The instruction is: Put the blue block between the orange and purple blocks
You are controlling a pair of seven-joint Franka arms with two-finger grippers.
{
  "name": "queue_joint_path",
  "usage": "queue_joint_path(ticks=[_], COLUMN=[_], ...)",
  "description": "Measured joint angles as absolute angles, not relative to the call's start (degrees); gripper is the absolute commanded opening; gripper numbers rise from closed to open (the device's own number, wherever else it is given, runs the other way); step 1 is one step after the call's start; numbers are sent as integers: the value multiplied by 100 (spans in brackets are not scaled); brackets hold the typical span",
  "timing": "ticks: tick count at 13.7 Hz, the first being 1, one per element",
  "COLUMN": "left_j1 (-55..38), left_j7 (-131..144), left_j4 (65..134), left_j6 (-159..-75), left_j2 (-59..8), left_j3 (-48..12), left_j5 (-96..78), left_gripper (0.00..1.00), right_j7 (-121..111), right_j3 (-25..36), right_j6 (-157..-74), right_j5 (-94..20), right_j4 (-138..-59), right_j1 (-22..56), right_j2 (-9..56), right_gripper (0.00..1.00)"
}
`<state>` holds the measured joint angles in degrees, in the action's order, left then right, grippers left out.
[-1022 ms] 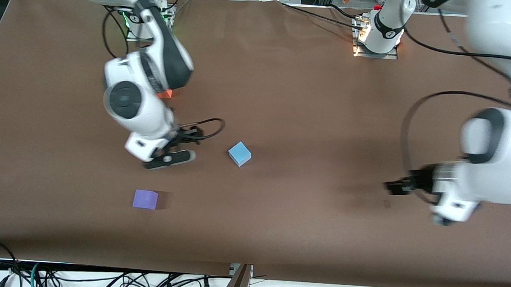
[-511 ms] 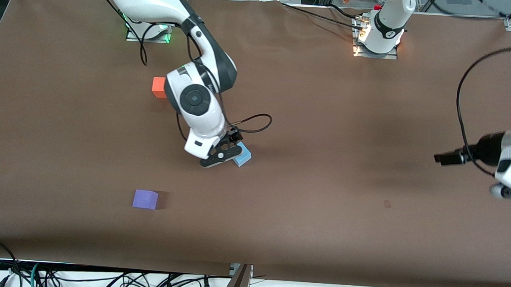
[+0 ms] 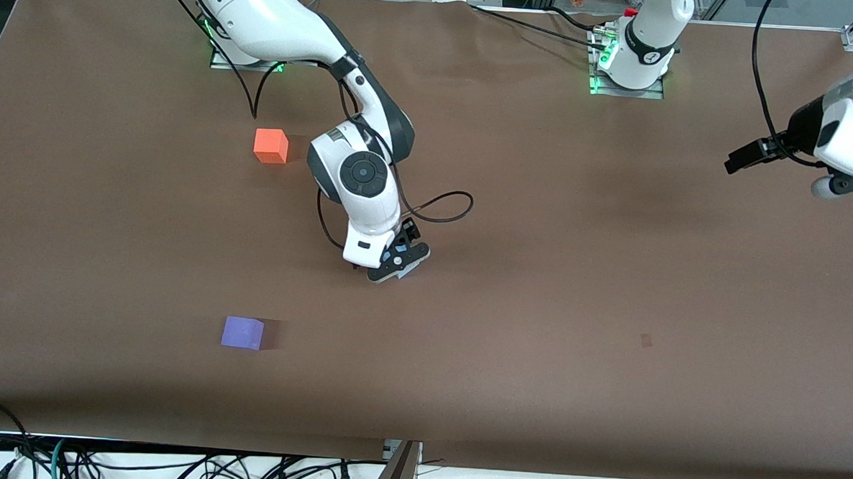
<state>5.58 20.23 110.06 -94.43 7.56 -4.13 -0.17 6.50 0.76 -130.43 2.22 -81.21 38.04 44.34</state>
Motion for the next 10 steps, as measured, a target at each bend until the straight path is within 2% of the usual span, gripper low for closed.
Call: queue_joint_path(ticks=[5, 7, 10], left_j1=[560, 561, 563], left_j7=[2216, 2216, 2216], left_j4=[11197, 10883, 10004], left_j6=[-10116, -10231, -10241], left_j2=[486, 28, -732], left_j3=[-565, -570, -572], left_j5=[217, 217, 211], left_gripper=[100, 100, 100], right_j7=[651, 651, 651], right_j3=[76, 76, 77], right_j6=[-13064, -13075, -13190], right_j5=[222, 222, 222], right_j4=[-8122, -8122, -8122], right_j1=[3951, 3974, 3988], right_j2=[4479, 4561, 4697], right_gripper=[100, 100, 100])
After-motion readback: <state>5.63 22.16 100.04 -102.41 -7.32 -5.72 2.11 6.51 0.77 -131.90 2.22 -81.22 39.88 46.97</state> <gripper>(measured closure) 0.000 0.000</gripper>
